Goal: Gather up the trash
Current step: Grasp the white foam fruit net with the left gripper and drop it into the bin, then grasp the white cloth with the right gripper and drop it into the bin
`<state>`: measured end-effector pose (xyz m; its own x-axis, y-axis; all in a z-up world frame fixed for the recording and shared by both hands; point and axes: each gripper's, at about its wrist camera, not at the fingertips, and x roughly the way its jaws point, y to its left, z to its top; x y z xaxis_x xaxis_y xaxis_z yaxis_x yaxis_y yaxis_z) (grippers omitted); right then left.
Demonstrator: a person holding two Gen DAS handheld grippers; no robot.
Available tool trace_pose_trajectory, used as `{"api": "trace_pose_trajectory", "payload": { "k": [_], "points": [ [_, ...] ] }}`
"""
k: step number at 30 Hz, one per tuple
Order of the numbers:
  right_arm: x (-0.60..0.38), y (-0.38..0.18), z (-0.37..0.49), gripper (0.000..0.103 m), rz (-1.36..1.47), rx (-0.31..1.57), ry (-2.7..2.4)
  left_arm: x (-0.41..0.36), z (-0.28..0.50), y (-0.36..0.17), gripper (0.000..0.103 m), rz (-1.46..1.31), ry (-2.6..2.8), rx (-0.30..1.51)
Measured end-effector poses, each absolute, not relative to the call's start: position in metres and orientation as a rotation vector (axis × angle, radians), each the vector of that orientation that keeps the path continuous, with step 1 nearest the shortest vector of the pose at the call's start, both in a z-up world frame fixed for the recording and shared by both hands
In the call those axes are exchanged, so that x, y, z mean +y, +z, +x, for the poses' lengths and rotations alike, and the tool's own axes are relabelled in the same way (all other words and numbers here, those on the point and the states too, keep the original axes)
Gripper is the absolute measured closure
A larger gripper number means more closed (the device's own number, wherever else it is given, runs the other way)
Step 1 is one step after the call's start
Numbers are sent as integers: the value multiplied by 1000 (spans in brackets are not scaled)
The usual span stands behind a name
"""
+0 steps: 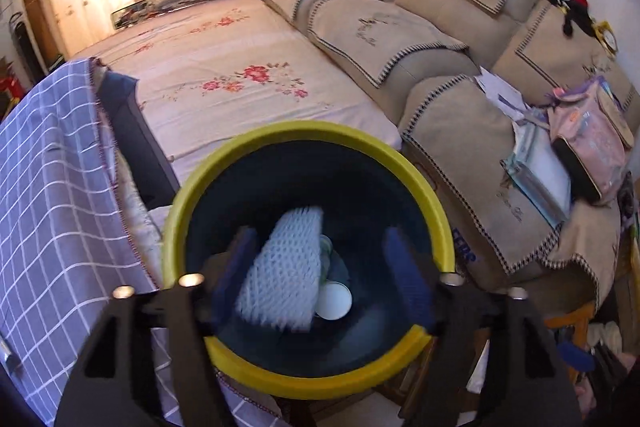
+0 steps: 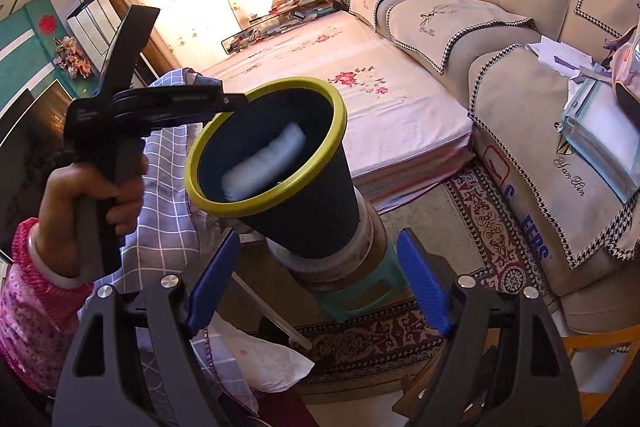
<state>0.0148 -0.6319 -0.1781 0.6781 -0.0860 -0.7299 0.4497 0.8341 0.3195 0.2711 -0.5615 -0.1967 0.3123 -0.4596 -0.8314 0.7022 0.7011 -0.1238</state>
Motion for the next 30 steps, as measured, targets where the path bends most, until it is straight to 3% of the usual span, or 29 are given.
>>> {"api": "trace_pose_trajectory", "payload": {
  "k": [5,8,12,17,23,30],
  "points": [
    [-624,-174,15,24,492,763,-308,-514,254,-160,31,218,-734,885],
    [-613,-175,18,23,480,764,-294,-472,229,-127,21,182,-726,803],
    [-599,-175,28,23,460,781,-253,-387,193,-79,13,100,-705,691],
    [-565,-169,47,23,416,785,-179,-276,154,-38,11,37,-604,575],
    [-507,-158,74,22,341,784,-47,-150,113,-20,8,-4,-368,501],
    [-419,-148,101,22,241,803,138,-43,85,-34,7,-56,-145,515]
  ]
}}
